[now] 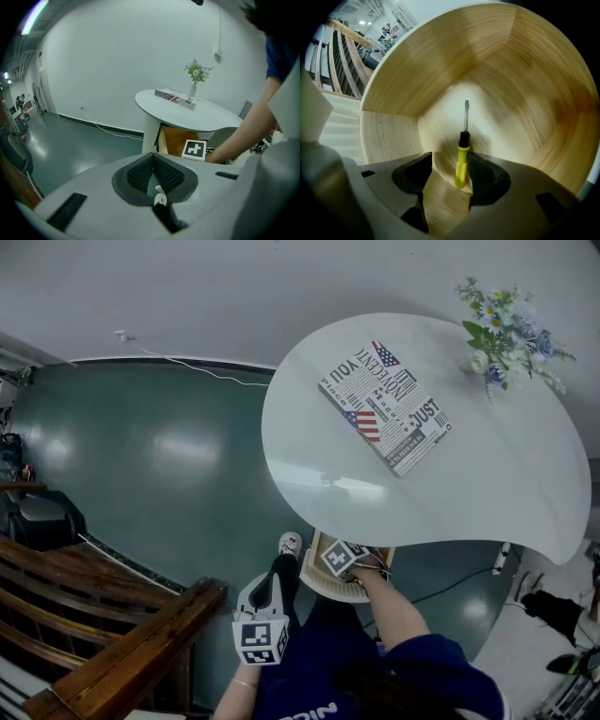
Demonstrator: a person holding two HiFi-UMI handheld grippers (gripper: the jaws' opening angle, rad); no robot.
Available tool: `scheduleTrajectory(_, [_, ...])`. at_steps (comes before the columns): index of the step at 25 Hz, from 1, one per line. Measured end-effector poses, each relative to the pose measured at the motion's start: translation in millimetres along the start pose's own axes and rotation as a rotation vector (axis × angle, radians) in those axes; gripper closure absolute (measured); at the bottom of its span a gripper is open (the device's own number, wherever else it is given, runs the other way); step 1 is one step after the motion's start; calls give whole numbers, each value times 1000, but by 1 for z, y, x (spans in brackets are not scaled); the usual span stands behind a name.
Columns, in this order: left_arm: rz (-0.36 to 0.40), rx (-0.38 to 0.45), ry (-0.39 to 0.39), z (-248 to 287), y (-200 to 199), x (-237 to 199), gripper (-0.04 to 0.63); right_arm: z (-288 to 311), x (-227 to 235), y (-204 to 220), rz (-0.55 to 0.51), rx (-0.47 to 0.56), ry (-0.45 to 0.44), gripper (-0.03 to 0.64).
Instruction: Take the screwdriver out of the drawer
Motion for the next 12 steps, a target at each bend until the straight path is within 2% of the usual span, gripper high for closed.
scheduleTrajectory(5, [11,-16,3,2,1,1,591,6,4,1,7,4,18,375])
scheduleTrajectory(9, [29,-28,-1,2,1,-2,591,8,8,0,-1,6,52,421])
scheduleTrajectory(12, [50,-27,4,0,-1,-1,591,10,13,0,-46,1,125,497])
Point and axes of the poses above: the fingertips, and each gripper's own axes: z forward along the fingers, x to its right, y out of its underside, the point moved 4 cm from there along -z, backward along the fingers, and after that the axes turned 3 degrees about x, right-handed, at the moved point
